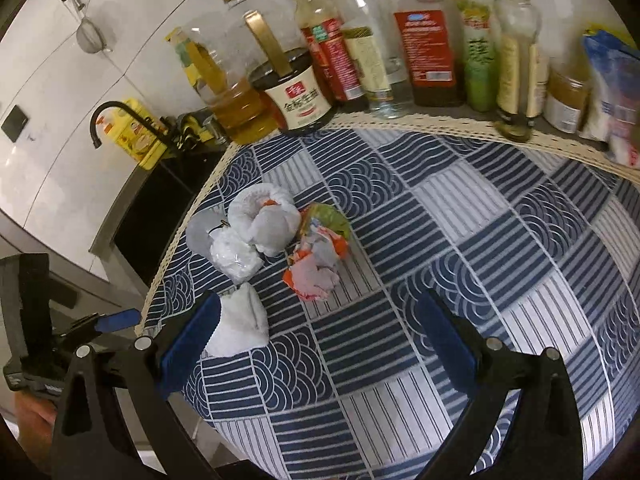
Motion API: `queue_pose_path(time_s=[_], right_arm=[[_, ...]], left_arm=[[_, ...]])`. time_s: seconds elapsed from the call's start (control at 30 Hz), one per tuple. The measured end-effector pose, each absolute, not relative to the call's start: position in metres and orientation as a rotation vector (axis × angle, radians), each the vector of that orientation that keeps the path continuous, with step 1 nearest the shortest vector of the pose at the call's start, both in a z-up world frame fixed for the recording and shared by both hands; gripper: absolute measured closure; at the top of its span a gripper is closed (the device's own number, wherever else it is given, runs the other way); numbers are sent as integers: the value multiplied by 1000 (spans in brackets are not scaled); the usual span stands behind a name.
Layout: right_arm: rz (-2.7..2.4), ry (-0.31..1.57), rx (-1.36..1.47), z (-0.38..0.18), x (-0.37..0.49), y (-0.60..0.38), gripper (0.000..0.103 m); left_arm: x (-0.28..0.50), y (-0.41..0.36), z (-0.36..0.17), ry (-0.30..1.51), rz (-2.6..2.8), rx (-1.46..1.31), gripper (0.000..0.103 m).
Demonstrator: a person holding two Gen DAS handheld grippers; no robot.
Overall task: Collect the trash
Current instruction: 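Grasp a white tissue with the left gripper while the right gripper grasps the pink wrapper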
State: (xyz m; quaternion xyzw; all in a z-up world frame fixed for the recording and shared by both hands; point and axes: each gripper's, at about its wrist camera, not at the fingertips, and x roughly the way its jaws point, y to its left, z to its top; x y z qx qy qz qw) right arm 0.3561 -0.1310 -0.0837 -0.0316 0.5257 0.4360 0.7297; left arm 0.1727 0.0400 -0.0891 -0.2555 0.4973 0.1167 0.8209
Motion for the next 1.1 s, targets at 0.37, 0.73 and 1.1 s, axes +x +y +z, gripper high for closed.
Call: queue_pose_path(time_s=[0.37,0.73,1.1], right_arm=[[1046,1214,-94,-112,378,-102,5],[1094,1253,-116,-133,388,-80,15],[1113,1303,-170,-153,391,-70,56]], left_arm=[[199,40,-123,1158,325,-579,7],[211,39,-139,1159,349,-613,8],[224,33,-147,1168,351,-613,37]])
